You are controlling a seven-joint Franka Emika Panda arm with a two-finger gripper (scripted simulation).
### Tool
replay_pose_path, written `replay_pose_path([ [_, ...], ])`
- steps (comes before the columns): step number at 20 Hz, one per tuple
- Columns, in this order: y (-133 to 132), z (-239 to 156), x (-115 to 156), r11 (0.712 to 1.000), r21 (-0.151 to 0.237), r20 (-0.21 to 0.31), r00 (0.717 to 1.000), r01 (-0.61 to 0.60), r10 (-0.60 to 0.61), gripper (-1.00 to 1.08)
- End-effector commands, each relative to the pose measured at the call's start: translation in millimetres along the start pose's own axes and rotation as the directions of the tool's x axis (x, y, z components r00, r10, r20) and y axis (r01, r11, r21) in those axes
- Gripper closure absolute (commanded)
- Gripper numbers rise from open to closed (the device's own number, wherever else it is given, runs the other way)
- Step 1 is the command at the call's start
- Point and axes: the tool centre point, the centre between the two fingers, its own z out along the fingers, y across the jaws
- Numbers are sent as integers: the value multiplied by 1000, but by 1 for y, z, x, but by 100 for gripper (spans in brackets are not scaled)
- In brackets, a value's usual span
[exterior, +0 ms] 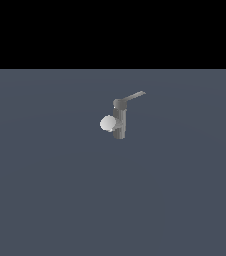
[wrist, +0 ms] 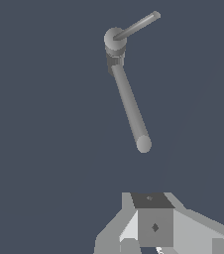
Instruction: Turn on the faucet by rotating a designated handle.
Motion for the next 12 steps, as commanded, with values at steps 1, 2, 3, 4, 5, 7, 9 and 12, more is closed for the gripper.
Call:
replay_pose_path([
  [1, -8, 11, 14, 998, 1, -1, 998, -63, 63, 108],
  [2, -11, 15, 20, 996, 1, -1, 996, -87, 87, 108],
  [3, -13, 20, 26, 994, 1, -2, 994, -112, 112, 108],
  [4, -16, 24, 32, 991, 1, -2, 991, -136, 136, 108],
  [5, -18, 28, 38, 987, 1, -2, 987, -160, 160, 108],
  [7, -22, 37, 50, 978, 1, -3, 978, -208, 208, 108],
  [9, -26, 45, 63, 967, 1, -4, 967, -256, 256, 108],
  [12, -30, 58, 82, 945, 1, -5, 945, -327, 327, 108],
])
